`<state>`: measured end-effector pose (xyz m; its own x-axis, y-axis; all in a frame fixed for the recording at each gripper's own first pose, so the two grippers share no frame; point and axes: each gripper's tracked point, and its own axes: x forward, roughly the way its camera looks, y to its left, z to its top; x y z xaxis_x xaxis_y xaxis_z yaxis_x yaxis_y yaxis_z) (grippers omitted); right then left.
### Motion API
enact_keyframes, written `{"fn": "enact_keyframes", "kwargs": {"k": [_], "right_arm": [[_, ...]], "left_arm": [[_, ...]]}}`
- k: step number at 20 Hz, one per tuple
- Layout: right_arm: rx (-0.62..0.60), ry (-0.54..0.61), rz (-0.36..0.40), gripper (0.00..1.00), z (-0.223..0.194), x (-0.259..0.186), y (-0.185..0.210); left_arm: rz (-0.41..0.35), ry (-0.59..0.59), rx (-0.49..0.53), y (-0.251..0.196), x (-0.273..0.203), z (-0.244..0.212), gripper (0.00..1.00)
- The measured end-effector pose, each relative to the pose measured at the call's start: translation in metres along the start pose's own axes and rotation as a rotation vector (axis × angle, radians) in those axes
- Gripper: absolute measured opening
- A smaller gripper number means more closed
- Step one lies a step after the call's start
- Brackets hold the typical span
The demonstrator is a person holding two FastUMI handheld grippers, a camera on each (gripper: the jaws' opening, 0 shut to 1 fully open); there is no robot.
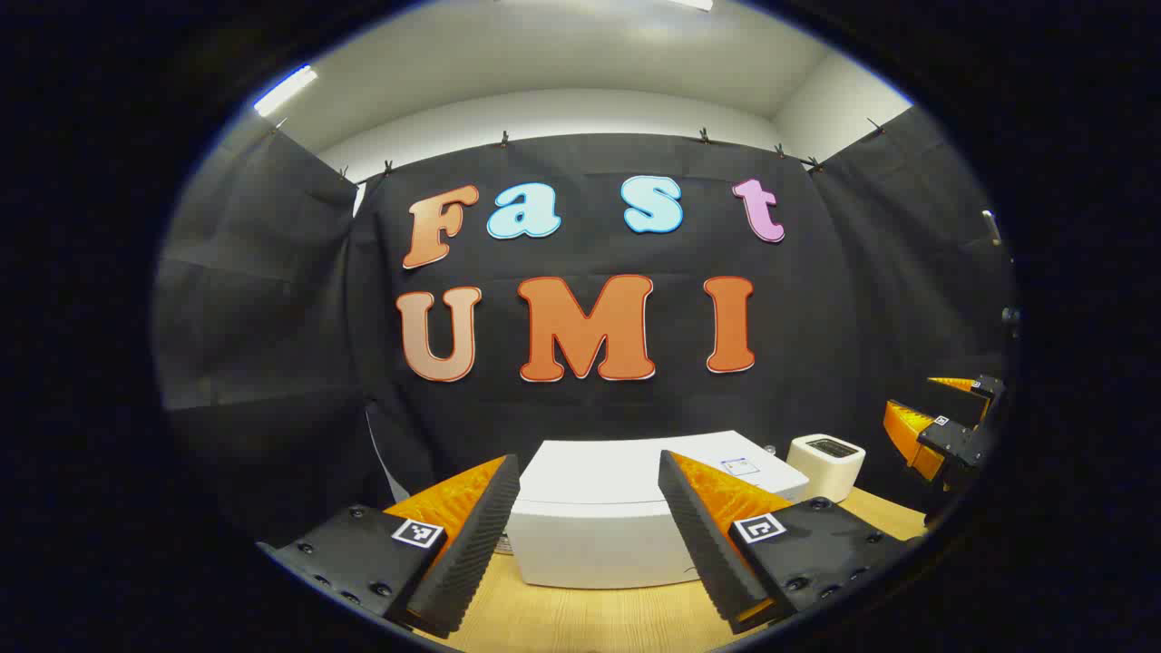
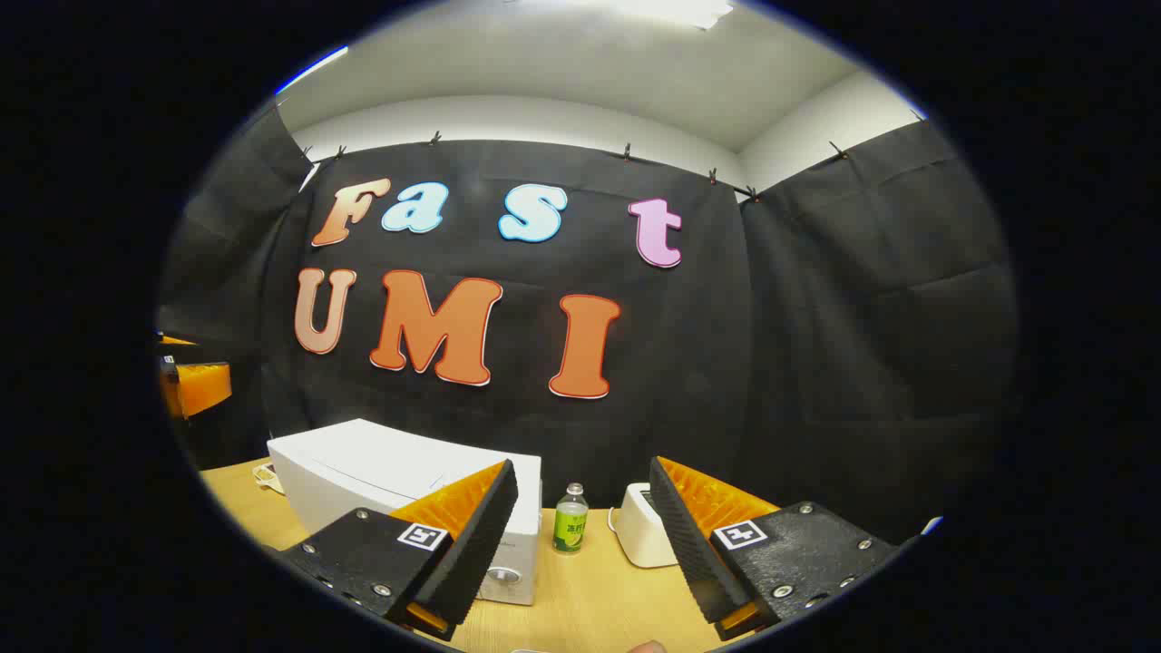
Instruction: Open the microwave oven with the left hand, put the food in, and close the microwave oven.
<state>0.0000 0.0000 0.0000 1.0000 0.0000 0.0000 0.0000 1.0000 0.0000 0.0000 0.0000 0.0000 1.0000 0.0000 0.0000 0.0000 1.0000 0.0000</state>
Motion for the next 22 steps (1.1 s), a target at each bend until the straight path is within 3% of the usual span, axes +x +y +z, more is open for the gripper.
{"fn": "enact_keyframes", "kwargs": {"k": [1,2,8,10,11,12,13,22], "right_arm": [[0.016,0.018,0.015,0.91,-0.001,0.0,0.001],[0.029,0.035,0.026,0.91,-0.003,0.002,0.002],[0.029,0.061,0.04,0.91,-0.005,-0.002,-0.008],[0.025,0.055,0.033,0.91,-0.002,-0.005,-0.013],[0.024,0.054,0.032,0.91,0.001,-0.006,-0.014],[0.026,0.053,0.034,0.91,0.004,-0.005,-0.014],[0.03,0.053,0.033,0.91,0.007,-0.006,-0.016],[0.054,0.063,0.037,0.92,0.028,-0.008,-0.023]], "left_arm": [[0.003,-0.005,-0.005,-0.003,0.0,0.001,1.0],[0.005,-0.006,-0.009,-0.006,0.0,0.002,0.94],[-0.021,-0.018,-0.007,-0.028,0.004,0.007,1.0],[-0.021,-0.024,-0.017,-0.028,0.005,0.01,1.0],[-0.018,-0.025,-0.022,-0.028,0.006,0.012,0.94],[-0.015,-0.024,-0.022,-0.026,0.007,0.014,0.94],[-0.008,-0.025,-0.016,-0.022,0.007,0.015,1.0],[0.012,-0.012,-0.01,0.009,0.01,0.047,1.0]]}}
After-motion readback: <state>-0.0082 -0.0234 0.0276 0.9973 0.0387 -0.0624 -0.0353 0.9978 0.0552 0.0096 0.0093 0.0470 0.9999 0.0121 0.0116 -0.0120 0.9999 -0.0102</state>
